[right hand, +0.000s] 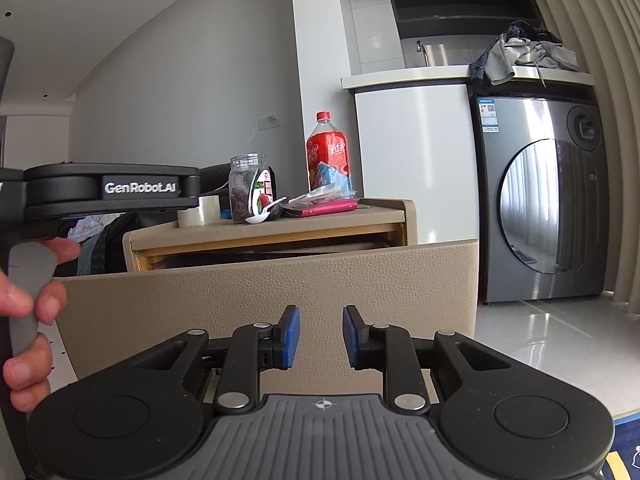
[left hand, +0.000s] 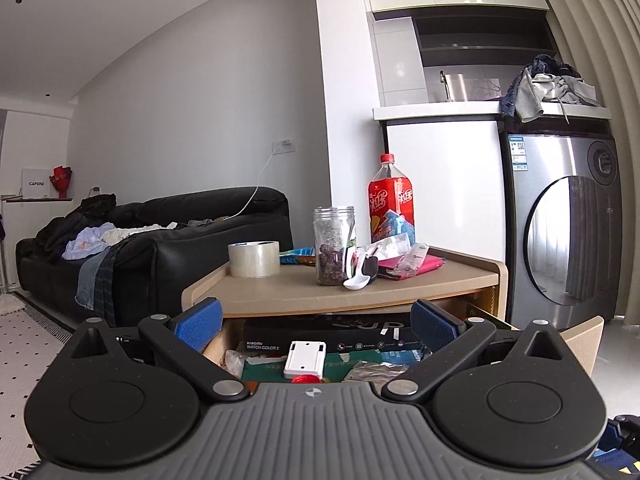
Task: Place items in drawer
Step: 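Move the left gripper to the white plastic spoon on the nightstand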
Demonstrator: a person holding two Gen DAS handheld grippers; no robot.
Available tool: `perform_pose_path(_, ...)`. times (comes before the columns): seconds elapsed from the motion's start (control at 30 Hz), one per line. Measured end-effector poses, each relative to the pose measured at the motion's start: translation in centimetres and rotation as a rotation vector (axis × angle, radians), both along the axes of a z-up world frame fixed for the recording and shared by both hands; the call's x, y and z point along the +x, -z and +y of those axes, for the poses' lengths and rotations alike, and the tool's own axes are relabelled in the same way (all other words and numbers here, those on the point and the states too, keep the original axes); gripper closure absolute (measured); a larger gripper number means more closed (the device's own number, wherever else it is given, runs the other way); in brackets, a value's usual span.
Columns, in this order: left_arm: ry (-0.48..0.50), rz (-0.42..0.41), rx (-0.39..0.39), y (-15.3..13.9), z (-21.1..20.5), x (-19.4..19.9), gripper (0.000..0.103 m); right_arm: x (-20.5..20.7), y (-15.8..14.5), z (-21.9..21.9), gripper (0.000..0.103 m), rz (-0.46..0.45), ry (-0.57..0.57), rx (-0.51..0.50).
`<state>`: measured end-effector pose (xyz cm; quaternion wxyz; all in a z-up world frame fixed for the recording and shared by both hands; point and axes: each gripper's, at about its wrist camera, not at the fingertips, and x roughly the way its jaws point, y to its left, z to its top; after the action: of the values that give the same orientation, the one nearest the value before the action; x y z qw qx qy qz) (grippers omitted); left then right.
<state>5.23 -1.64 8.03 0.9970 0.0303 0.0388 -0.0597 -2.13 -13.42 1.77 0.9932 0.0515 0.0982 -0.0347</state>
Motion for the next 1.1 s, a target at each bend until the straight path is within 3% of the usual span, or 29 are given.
perform_pose_path(0.13,0.036,0.033,-0.003,-0.1,-1.0,1.4,0.000,-0.1,-0.3,-0.5,0.076,-0.001,0.003,0.002)
perform_pose_path(0.23,0.046,0.040,0.004,-0.5,-1.5,2.3,0.000,-0.1,-0.4,-1.2,0.070,0.001,0.009,0.015)
perform_pose_path(0.63,0.110,0.067,0.047,-3.3,-3.5,7.2,0.000,-0.1,-0.2,-3.4,0.070,-0.012,0.053,0.045)
perform_pose_path(0.9,0.166,0.193,-0.005,-2.9,-4.8,11.6,0.000,-0.7,-0.3,-3.8,0.070,-0.026,0.037,0.078)
perform_pose_path(1.1,0.182,0.258,0.012,-3.4,-6.2,14.6,0.000,-1.2,-0.6,-4.0,0.068,-0.040,0.030,0.081)
